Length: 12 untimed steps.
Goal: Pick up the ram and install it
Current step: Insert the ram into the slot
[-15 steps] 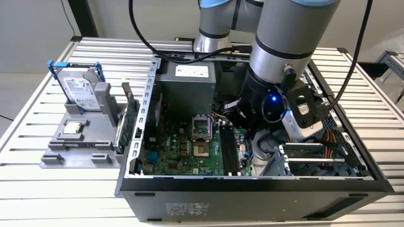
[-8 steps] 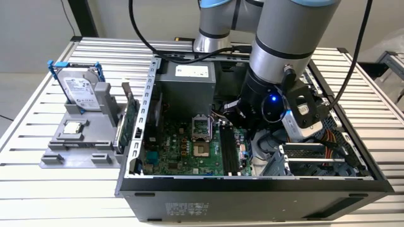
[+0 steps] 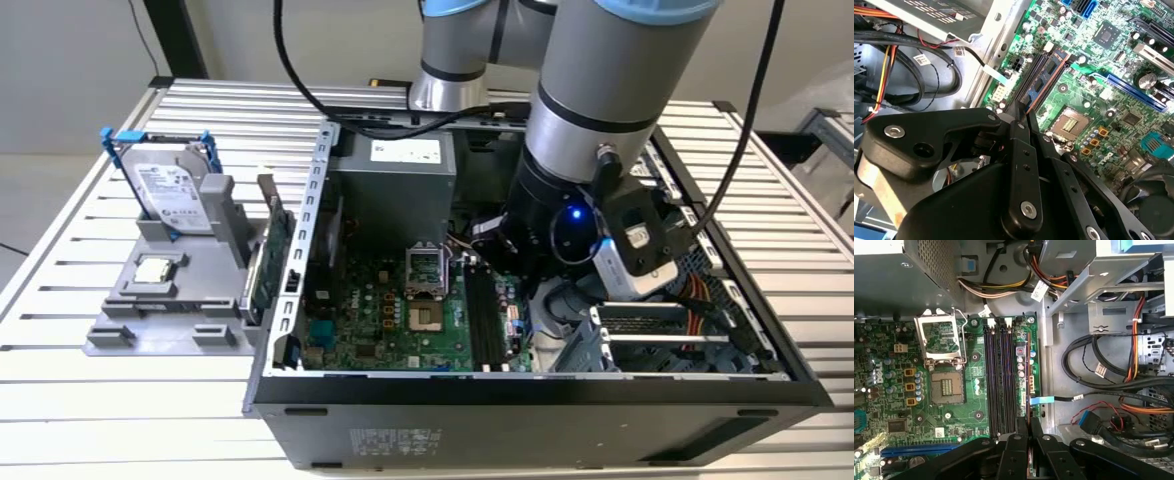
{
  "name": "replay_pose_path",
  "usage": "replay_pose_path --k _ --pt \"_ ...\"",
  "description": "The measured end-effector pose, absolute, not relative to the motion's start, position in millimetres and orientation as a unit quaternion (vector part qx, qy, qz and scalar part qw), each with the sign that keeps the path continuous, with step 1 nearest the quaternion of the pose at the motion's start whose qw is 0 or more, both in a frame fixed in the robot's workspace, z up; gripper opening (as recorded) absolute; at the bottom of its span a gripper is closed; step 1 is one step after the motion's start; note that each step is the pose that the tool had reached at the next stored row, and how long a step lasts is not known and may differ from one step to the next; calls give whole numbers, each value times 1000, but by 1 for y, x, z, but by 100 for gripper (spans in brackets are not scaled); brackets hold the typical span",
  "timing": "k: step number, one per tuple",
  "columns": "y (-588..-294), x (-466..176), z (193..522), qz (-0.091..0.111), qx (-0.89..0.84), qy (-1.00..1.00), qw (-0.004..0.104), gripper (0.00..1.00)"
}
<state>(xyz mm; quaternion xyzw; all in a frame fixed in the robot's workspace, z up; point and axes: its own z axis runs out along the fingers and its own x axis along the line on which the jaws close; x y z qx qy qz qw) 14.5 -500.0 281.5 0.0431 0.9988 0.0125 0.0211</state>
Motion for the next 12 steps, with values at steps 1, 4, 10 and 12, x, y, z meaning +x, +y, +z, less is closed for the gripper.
replay_pose_path --k 1,4,10,12 --pt "-500 15 280 13 43 999 21 0" --pt "-500 15 277 13 43 999 21 0" --pt "-500 15 269 13 43 999 21 0" --pt "-500 14 267 13 42 999 21 0"
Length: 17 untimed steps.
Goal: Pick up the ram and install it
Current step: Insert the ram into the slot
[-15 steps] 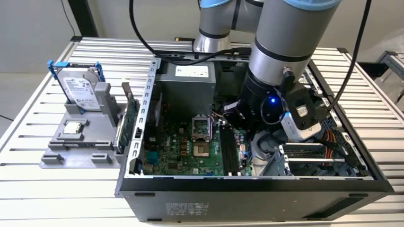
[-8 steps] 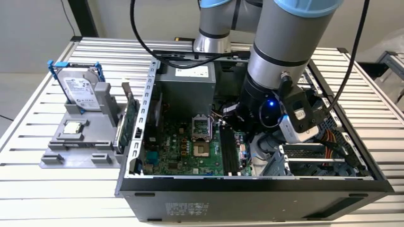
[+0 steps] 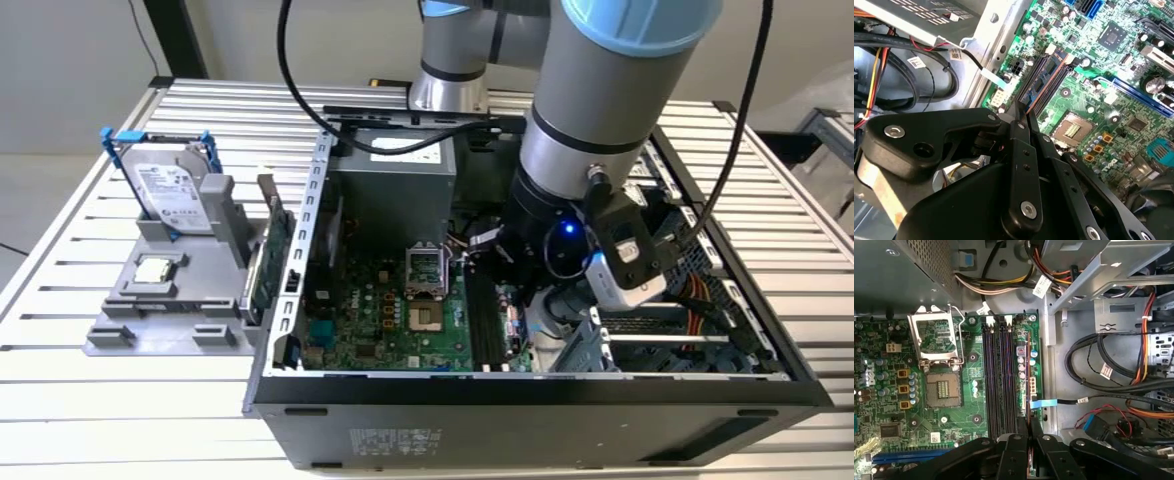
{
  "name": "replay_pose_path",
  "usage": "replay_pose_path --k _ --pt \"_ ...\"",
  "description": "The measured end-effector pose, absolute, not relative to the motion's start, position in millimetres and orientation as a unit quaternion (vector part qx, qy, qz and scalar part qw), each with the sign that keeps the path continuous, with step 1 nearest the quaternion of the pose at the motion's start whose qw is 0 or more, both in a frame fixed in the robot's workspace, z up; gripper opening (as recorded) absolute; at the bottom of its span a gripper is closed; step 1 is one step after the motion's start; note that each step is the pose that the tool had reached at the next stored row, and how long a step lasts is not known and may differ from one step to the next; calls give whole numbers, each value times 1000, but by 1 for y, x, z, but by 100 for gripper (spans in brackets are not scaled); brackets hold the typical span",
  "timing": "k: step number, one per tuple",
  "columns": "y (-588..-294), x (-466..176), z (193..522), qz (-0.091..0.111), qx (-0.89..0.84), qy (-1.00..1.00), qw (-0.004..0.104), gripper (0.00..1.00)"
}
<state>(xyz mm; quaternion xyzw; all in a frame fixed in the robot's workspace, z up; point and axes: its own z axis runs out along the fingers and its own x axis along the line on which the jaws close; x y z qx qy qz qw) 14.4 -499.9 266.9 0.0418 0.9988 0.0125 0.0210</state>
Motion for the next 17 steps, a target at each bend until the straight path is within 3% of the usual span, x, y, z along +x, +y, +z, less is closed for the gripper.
replay_pose_path --k 17 --pt "-497 10 251 13 34 999 21 0"
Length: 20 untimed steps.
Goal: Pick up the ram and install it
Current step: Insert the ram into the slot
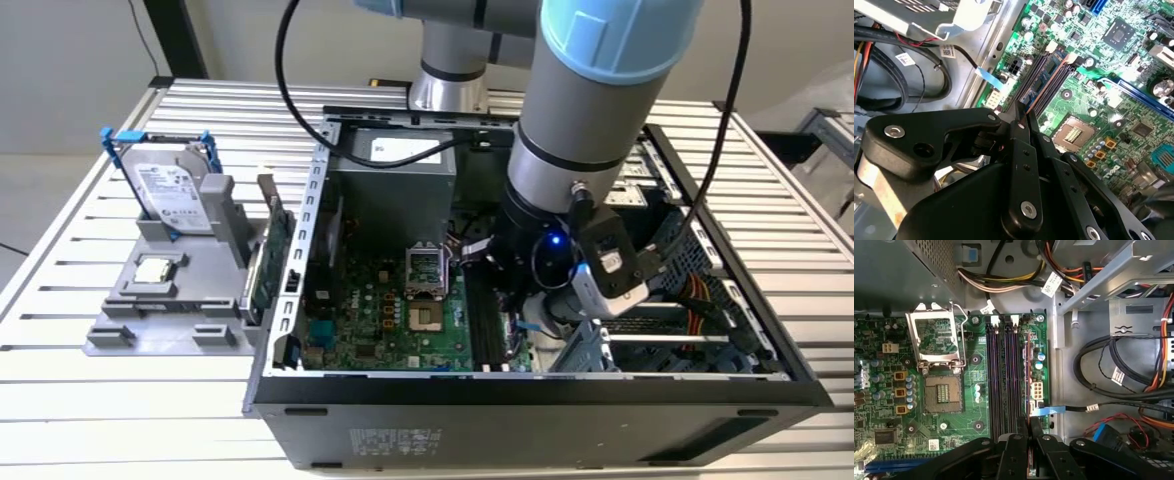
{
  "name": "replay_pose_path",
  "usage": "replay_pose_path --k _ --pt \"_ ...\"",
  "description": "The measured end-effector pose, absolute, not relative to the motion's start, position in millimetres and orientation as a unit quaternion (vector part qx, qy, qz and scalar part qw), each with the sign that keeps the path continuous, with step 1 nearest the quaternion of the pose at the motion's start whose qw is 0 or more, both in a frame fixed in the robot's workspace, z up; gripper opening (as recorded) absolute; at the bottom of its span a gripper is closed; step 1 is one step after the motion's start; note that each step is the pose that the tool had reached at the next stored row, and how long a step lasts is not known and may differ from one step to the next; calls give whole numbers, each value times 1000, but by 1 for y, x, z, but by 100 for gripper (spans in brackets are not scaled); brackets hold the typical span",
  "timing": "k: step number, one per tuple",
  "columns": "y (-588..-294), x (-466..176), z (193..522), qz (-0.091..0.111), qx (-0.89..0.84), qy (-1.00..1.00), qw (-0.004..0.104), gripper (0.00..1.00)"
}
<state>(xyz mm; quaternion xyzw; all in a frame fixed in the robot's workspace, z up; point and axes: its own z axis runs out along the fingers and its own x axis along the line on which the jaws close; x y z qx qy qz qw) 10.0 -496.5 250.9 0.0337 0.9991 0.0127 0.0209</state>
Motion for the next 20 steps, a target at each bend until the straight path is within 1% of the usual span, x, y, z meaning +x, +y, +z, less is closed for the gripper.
replay_pose_path --k 12,20 --pt "-489 7 241 13 16 999 25 0" --pt "-488 7 237 13 10 1000 25 0"
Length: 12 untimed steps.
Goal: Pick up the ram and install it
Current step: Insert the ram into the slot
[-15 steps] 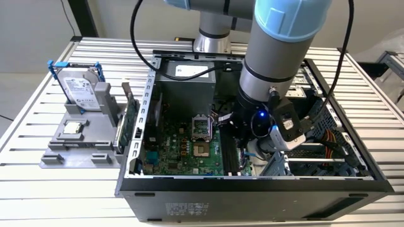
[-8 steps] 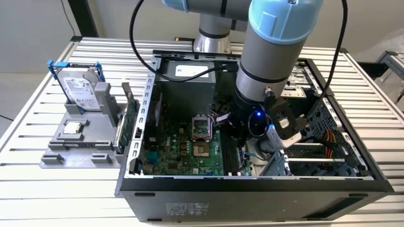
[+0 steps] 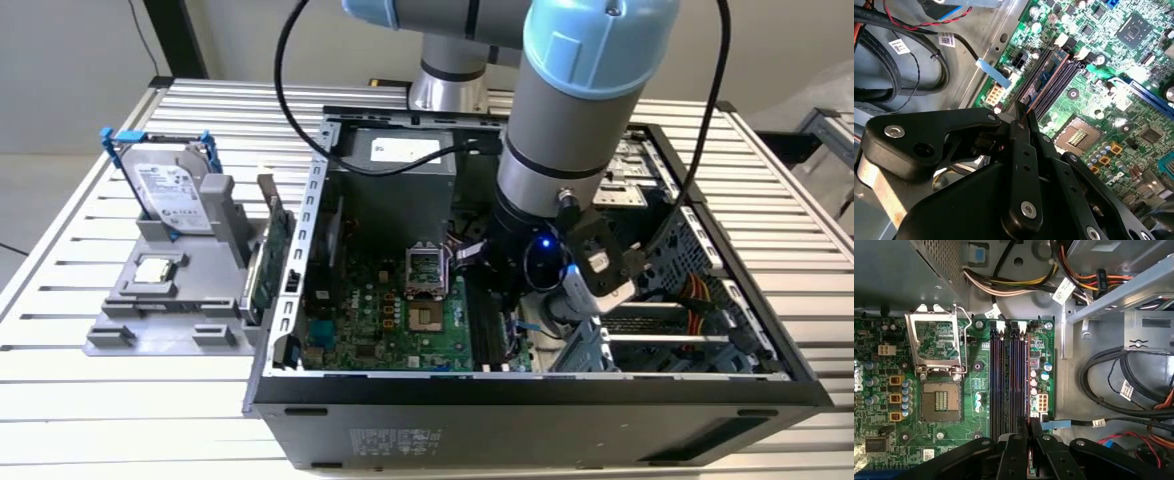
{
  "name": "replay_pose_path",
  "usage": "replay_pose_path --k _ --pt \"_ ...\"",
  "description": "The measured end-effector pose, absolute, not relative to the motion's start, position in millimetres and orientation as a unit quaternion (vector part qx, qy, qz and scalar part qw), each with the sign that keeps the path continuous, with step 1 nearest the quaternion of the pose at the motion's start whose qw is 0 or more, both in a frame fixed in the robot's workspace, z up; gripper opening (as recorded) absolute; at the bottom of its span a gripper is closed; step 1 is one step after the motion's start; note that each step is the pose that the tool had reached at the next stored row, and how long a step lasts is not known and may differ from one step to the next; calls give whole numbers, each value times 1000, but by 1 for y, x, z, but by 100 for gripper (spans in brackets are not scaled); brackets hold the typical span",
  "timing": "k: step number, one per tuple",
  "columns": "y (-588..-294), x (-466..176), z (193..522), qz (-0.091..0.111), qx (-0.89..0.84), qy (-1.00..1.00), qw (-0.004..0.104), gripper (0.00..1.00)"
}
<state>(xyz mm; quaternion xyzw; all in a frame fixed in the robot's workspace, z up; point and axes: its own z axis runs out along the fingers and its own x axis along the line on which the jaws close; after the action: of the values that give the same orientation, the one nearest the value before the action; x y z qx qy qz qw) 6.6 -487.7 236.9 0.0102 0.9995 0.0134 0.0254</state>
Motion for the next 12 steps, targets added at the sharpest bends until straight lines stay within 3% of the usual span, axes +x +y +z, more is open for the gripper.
replay_pose_path --k 12 --pt "-486 7 225 13 10 1000 25 0"
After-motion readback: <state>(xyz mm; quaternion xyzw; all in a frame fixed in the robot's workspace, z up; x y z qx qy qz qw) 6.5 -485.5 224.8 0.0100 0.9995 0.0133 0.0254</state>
